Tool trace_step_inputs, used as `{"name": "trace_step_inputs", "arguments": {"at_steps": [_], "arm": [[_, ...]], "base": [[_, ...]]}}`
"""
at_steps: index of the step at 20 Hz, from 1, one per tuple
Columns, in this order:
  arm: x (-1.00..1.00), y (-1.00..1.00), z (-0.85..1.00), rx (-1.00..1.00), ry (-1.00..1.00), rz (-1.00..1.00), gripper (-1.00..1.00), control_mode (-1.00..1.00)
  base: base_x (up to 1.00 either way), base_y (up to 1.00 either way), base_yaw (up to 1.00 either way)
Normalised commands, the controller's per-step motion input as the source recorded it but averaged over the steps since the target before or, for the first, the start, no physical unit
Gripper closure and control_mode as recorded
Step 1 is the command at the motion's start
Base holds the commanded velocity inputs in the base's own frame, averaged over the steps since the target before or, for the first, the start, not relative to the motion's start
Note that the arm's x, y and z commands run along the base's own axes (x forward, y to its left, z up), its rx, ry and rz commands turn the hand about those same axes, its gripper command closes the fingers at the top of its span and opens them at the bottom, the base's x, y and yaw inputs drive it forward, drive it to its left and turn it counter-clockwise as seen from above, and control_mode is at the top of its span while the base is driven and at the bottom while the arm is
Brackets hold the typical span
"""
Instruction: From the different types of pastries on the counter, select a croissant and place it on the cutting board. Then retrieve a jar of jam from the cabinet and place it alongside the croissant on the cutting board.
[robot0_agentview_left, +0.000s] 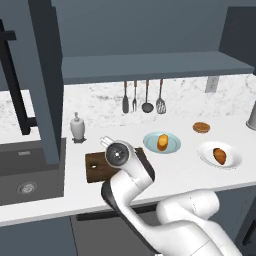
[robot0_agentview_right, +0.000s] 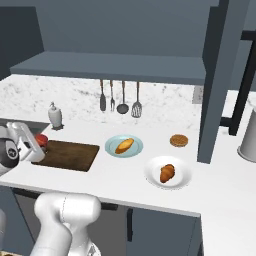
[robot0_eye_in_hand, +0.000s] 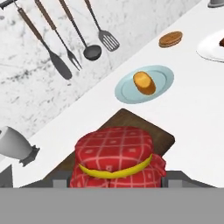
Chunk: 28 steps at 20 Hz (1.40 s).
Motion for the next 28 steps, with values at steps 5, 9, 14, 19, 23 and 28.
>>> {"name": "trace_step_inputs", "arguments": {"at_steps": [5,9,14,19,23,28], "arm": [[0.0,0.32,-0.44,-0.04,0.05,0.0,1.0,-1.0],[0.01,0.12,-0.31,-0.04,0.03,0.0,1.0,-1.0],[0.42,0.0,-0.05,0.0,0.0,0.0,1.0,-1.0],[0.18,0.04,-0.07,0.0,0.01,0.0,1.0,-1.0],[0.42,0.03,-0.7,-0.12,0.09,0.0,1.0,-1.0],[0.68,0.0,-0.1,-0.06,-0.01,0.0,1.0,-1.0]], "base": [[0.0,0.0,0.0],[0.0,0.0,0.0],[0.0,0.0,0.0],[0.0,0.0,0.0],[0.0,0.0,0.0],[0.0,0.0,0.0]]}}
